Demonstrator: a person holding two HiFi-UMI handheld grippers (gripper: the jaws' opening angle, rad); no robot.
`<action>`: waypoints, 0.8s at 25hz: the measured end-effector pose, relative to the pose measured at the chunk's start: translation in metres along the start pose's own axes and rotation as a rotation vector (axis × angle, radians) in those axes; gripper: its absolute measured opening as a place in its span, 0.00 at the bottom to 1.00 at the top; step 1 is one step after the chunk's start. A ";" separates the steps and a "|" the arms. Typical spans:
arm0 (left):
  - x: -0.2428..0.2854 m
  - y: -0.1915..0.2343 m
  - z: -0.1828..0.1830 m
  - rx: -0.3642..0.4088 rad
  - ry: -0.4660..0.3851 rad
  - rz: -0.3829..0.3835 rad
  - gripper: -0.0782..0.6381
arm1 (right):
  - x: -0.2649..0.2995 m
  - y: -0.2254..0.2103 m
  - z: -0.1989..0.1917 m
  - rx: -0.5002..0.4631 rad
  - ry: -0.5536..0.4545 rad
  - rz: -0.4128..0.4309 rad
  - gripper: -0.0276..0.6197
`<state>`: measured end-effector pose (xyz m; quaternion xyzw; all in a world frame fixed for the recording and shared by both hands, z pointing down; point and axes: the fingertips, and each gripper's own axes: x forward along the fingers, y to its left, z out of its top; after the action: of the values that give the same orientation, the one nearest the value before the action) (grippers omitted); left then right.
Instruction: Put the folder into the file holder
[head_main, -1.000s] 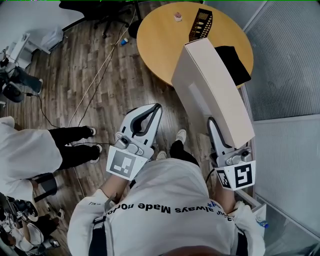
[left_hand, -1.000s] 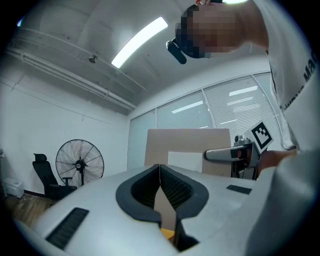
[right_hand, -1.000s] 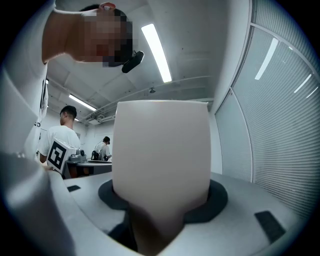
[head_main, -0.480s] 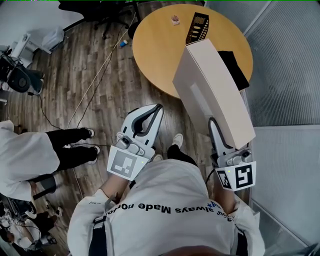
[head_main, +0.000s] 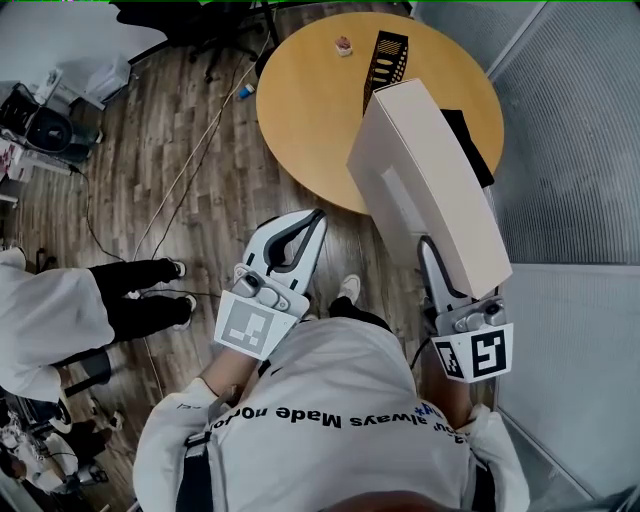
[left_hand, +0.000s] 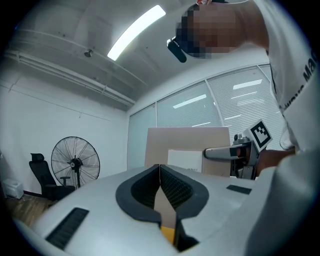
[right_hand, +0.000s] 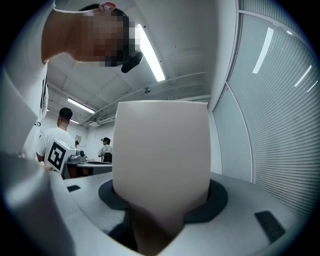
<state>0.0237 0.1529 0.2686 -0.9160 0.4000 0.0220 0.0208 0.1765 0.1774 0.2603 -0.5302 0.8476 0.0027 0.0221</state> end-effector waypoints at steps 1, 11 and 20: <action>0.005 -0.001 0.000 -0.002 0.001 0.000 0.14 | 0.001 -0.005 0.000 0.000 0.000 0.001 0.47; 0.036 -0.003 -0.007 0.010 0.005 0.010 0.14 | 0.013 -0.036 -0.005 -0.001 0.006 0.015 0.47; 0.048 0.007 -0.021 -0.014 0.020 0.028 0.14 | 0.027 -0.045 -0.013 0.004 0.019 0.026 0.47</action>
<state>0.0519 0.1120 0.2865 -0.9106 0.4130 0.0158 0.0103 0.2047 0.1331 0.2730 -0.5191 0.8546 -0.0038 0.0152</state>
